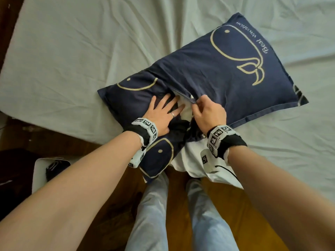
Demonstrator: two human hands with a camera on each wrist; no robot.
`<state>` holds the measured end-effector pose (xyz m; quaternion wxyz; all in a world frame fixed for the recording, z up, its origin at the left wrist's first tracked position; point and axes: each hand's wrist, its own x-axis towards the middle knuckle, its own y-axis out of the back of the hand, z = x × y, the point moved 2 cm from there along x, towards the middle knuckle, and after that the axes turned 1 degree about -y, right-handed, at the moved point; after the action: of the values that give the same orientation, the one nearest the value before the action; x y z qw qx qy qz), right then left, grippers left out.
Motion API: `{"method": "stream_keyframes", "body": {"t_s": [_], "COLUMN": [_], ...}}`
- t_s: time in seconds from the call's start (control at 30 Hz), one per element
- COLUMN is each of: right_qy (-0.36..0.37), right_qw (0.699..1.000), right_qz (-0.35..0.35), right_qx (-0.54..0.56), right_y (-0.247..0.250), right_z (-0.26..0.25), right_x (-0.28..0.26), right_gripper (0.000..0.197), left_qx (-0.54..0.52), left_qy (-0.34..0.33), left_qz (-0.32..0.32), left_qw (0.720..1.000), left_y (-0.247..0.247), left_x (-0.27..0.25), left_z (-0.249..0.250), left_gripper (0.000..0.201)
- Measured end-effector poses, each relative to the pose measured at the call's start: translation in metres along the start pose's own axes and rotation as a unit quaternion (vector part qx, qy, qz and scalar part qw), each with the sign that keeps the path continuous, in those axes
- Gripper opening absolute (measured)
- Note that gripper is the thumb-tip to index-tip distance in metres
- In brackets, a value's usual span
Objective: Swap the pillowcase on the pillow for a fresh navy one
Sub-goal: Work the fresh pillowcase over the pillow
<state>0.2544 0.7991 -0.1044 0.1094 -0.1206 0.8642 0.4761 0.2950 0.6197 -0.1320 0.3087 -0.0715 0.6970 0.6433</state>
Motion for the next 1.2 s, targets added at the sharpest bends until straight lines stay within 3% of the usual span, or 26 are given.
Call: {"method": "stream_keyframes", "body": {"t_s": [0.07, 0.13, 0.27, 0.33, 0.4, 0.5, 0.6, 0.67, 0.77, 0.83, 0.93, 1.0, 1.07, 1.13, 1.2], "right_qy": [0.037, 0.061, 0.056, 0.048, 0.061, 0.12, 0.135, 0.13, 0.11, 0.086, 0.089, 0.088, 0.056, 0.036, 0.091], "right_qw": [0.999, 0.996, 0.992, 0.992, 0.992, 0.982, 0.971, 0.965, 0.967, 0.977, 0.975, 0.975, 0.987, 0.996, 0.995], "right_qz": [-0.006, -0.032, -0.11, -0.113, -0.108, -0.135, -0.157, -0.153, -0.095, -0.065, -0.091, -0.092, -0.06, -0.016, -0.007], "right_qx": [0.039, 0.05, -0.009, -0.019, -0.017, -0.055, -0.12, -0.169, -0.21, -0.186, -0.183, -0.18, -0.135, -0.077, -0.04], "right_y": [0.002, 0.0, -0.001, -0.003, -0.005, -0.011, -0.012, -0.009, -0.009, -0.013, -0.028, -0.033, -0.031, -0.027, -0.026], "right_z": [-0.004, -0.009, -0.014, -0.013, -0.015, -0.024, -0.032, -0.038, -0.051, -0.064, -0.089, -0.106, -0.116, -0.12, -0.125], "right_x": [-0.006, -0.005, 0.004, 0.003, -0.001, -0.006, -0.005, -0.002, 0.011, 0.027, 0.051, 0.064, 0.076, 0.079, 0.074], "right_gripper": [0.019, 0.022, 0.02, 0.019, 0.018, 0.02, 0.019, 0.022, 0.029, 0.04, 0.03, 0.016, 0.017, 0.018, 0.019], "left_qx": [-0.006, -0.039, -0.056, -0.031, -0.091, -0.229, -0.228, -0.238, -0.257, -0.221, -0.201, -0.198, -0.149, -0.115, -0.092], "left_qy": [0.006, 0.035, 0.053, 0.052, 0.097, 0.184, 0.26, 0.281, 0.211, 0.162, 0.141, 0.135, 0.118, 0.101, 0.098], "left_qz": [-0.036, -0.021, 0.101, 0.149, 0.179, 0.205, 0.236, 0.204, 0.119, 0.13, 0.172, 0.121, 0.075, 0.053, 0.051], "left_qw": [0.999, 0.998, 0.992, 0.987, 0.975, 0.934, 0.908, 0.907, 0.936, 0.953, 0.954, 0.963, 0.979, 0.987, 0.99], "left_y": [0.004, 0.014, 0.04, 0.047, 0.048, 0.048, 0.043, 0.039, 0.029, 0.028, 0.027, 0.021, 0.019, 0.018, 0.017], "left_x": [0.009, 0.015, 0.013, 0.008, 0.005, 0.001, -0.004, -0.006, -0.003, -0.004, -0.005, -0.004, -0.003, -0.001, 0.002], "left_z": [0.0, -0.002, -0.016, -0.031, -0.042, -0.044, -0.05, -0.053, -0.055, -0.056, -0.064, -0.074, -0.084, -0.092, -0.099], "left_gripper": [0.098, 0.085, 0.037, 0.026, 0.017, 0.031, 0.062, 0.06, 0.04, 0.039, 0.049, 0.071, 0.085, 0.081, 0.074]}}
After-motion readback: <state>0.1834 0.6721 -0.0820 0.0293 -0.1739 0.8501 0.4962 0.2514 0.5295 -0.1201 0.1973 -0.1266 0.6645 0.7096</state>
